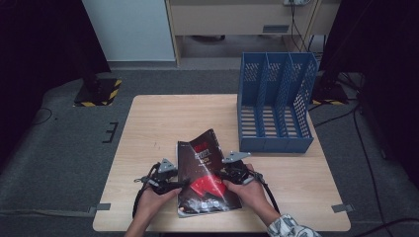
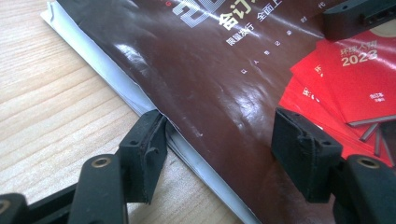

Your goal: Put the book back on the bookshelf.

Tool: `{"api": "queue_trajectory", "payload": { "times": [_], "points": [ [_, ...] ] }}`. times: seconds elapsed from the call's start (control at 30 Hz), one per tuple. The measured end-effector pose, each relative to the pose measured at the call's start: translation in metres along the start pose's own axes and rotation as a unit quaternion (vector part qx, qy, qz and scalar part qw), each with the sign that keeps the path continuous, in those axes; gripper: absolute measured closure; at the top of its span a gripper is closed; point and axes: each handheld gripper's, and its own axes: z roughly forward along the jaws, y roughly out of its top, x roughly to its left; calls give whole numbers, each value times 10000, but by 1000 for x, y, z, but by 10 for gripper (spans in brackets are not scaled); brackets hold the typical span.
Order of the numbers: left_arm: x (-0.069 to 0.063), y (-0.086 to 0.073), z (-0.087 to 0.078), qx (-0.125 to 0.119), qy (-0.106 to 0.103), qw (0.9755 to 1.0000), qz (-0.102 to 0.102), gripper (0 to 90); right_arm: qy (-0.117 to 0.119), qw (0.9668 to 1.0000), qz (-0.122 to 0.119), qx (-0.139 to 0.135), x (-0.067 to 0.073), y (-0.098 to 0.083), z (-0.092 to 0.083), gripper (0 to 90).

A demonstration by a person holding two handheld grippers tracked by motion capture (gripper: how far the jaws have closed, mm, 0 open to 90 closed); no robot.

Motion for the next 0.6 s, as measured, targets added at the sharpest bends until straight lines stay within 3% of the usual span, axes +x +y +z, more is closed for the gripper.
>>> {"api": "queue_trajectory", "payload": {
  "times": [0.17,0.27,0.5,0.6],
  "points": [
    [1,0,-5,-62,135,9998,-96,377,-32,10000,-24,-79,1,0,-2,818],
    [2,-1,-7,-54,110,9997,-195,383,4,9999,-10,-133,0,1,-4,822],
    [1,-1,-4,15,69,9998,-168,365,1,9998,-105,-182,2,2,-6,829],
    [1,-1,-4,19,21,9999,-161,401,6,9997,-91,-210,2,2,-6,830]
  ]
}}
